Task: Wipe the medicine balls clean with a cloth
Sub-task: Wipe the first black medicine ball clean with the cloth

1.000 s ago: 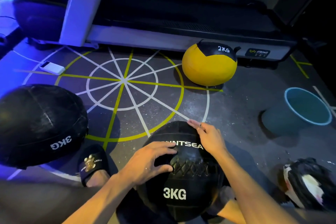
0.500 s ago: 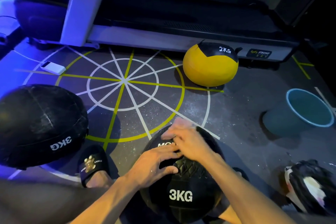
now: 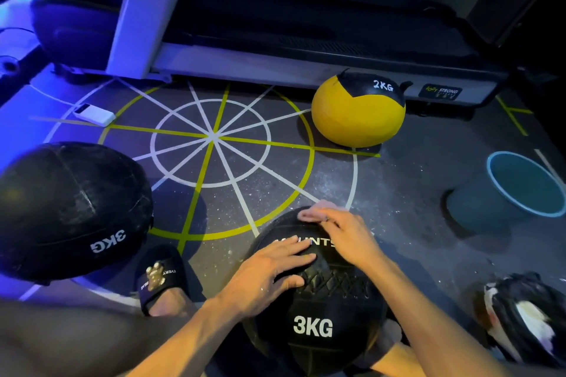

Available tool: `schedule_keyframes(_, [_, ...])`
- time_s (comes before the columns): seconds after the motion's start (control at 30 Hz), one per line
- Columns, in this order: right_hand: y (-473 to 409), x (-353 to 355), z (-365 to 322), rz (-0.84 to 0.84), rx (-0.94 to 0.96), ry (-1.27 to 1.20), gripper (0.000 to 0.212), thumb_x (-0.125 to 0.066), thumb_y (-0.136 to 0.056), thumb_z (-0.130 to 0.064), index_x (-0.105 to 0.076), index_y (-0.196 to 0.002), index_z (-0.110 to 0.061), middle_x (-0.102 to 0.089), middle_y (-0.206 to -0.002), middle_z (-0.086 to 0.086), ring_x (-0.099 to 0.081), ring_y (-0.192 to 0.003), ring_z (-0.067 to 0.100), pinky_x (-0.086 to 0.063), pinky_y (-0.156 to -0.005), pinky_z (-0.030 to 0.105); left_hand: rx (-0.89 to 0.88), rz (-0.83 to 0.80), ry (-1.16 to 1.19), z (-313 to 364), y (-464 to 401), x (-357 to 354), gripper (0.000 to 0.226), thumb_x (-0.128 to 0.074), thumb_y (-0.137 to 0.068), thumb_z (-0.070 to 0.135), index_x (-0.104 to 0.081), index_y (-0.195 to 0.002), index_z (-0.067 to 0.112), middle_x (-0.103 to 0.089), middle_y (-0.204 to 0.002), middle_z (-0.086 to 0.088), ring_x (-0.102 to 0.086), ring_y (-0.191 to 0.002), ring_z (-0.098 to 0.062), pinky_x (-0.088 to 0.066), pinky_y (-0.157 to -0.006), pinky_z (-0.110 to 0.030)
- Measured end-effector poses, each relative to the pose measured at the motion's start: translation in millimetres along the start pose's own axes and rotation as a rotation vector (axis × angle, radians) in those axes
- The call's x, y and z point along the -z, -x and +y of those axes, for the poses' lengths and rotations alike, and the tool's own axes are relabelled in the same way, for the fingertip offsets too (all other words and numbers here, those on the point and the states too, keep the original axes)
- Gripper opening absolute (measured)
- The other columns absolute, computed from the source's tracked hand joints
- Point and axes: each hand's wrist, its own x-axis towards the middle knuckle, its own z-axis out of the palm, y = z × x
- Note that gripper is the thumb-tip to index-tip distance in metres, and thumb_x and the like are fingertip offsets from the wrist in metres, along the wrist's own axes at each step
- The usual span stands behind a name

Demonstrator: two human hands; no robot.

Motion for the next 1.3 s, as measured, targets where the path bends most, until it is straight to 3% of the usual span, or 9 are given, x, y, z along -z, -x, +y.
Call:
schedule_keyframes(0.2, [32, 1, 40, 0.195, -0.274, 0.010, 0.043, -0.039, -0.110, -0.023, -0.051, -0.145, -0.044, -0.067, -0.132, -0.012, -0.045, -0.038, 0.001, -0.037, -0.041, 0.011, 0.330, 0.281, 0.024, -22, 16, 16, 0.062, -0.052, -0.086, 0.078, -0.067, -0.127, 0.034, -0.061, -0.132, 0.022, -0.051, -0.126, 0.002, -0.039, -0.110, -0.027])
schedule_keyframes(0.3, [40, 6, 50, 0.200, -0.302, -0.009, 0.042, -0.040, -0.110, -0.025, -0.052, -0.142, -0.050, -0.071, -0.120, -0.019, -0.060, -0.053, 0.001, -0.043, -0.046, 0.014, 0.659, 0.049, 0.120, -41, 30, 42, 0.078, -0.059, -0.065, 0.091, -0.068, -0.111, 0.029, -0.070, -0.110, 0.011, -0.067, -0.102, -0.009, -0.056, -0.089, -0.035])
schedule_keyframes(0.37, [41, 10, 55, 0.179, -0.330, -0.024, 0.042, -0.041, -0.110, -0.029, -0.052, -0.137, -0.059, -0.067, -0.126, -0.026, -0.073, -0.087, 0.013, -0.056, -0.070, 0.029, 0.824, -0.193, 0.195, -40, 38, 47, 0.069, -0.067, -0.067, 0.085, -0.066, -0.104, 0.027, -0.069, -0.107, 0.003, -0.070, -0.095, -0.015, -0.062, -0.074, -0.034])
schedule_keyframes(0.47, [42, 15, 53, 0.151, -0.342, -0.038, 0.042, -0.041, -0.110, -0.029, -0.054, -0.135, -0.060, -0.061, -0.127, -0.036, -0.072, -0.096, 0.015, -0.057, -0.077, 0.031, 0.981, -0.313, 0.381, -31, 43, 39, 0.063, -0.069, -0.075, 0.076, -0.059, -0.101, 0.020, -0.066, -0.113, -0.006, -0.074, -0.085, -0.017, -0.065, -0.075, -0.040])
schedule_keyframes(0.6, [40, 13, 54, 0.182, -0.388, -0.057, 0.039, -0.041, -0.110, -0.032, -0.056, -0.136, -0.055, -0.070, -0.113, -0.028, -0.070, -0.074, 0.011, -0.052, -0.058, 0.028, 0.890, -0.313, 0.248, -10, 29, 44, 0.061, -0.068, -0.076, 0.078, -0.058, -0.098, 0.021, -0.067, -0.101, -0.004, -0.069, -0.083, -0.017, -0.063, -0.068, -0.035])
schedule_keyframes(0.73, [40, 7, 53, 0.185, -0.392, -0.073, 0.038, -0.040, -0.110, -0.032, -0.057, -0.135, -0.055, -0.071, -0.113, -0.028, -0.072, -0.096, 0.013, -0.061, -0.077, 0.040, 0.749, -0.313, -0.222, 4, 16, 42, 0.067, -0.062, -0.072, 0.087, -0.054, -0.100, 0.027, -0.064, -0.096, 0.005, -0.060, -0.088, -0.017, -0.047, -0.071, -0.035])
schedule_keyframes(0.93, [40, 4, 48, 0.218, -0.384, -0.096, 0.037, -0.042, -0.110, -0.034, -0.056, -0.135, -0.057, -0.057, -0.077, -0.053, -0.063, -0.109, 0.039, -0.057, -0.084, 0.052, 0.616, -0.271, -0.323, 8, 19, 41, 0.025, -0.052, -0.099, 0.048, -0.054, -0.098, 0.022, -0.069, -0.101, -0.005, -0.061, -0.092, -0.030, -0.050, -0.079, -0.040])
schedule_keyframes(1.13, [46, 7, 42, 0.240, -0.418, -0.114, 0.036, -0.042, -0.110, -0.036, -0.057, -0.132, -0.060, -0.063, -0.099, -0.042, -0.066, -0.108, 0.033, -0.058, -0.085, 0.045, 0.688, -0.292, -0.188, 10, 32, 35, 0.066, -0.047, -0.082, 0.088, -0.054, -0.094, 0.023, -0.065, -0.090, 0.002, -0.059, -0.083, -0.020, -0.046, -0.075, -0.039])
schedule_keyframes(1.3, [44, 5, 34, 0.213, -0.384, -0.124, 0.039, -0.040, -0.110, -0.029, -0.056, -0.136, -0.054, -0.060, -0.129, -0.036, -0.063, -0.115, 0.033, -0.057, -0.086, 0.032, 0.625, -0.266, -0.122, -4, 36, 36, 0.050, -0.056, -0.086, 0.077, -0.046, -0.084, 0.028, -0.064, -0.088, -0.001, -0.058, -0.081, -0.020, -0.044, -0.071, -0.036])
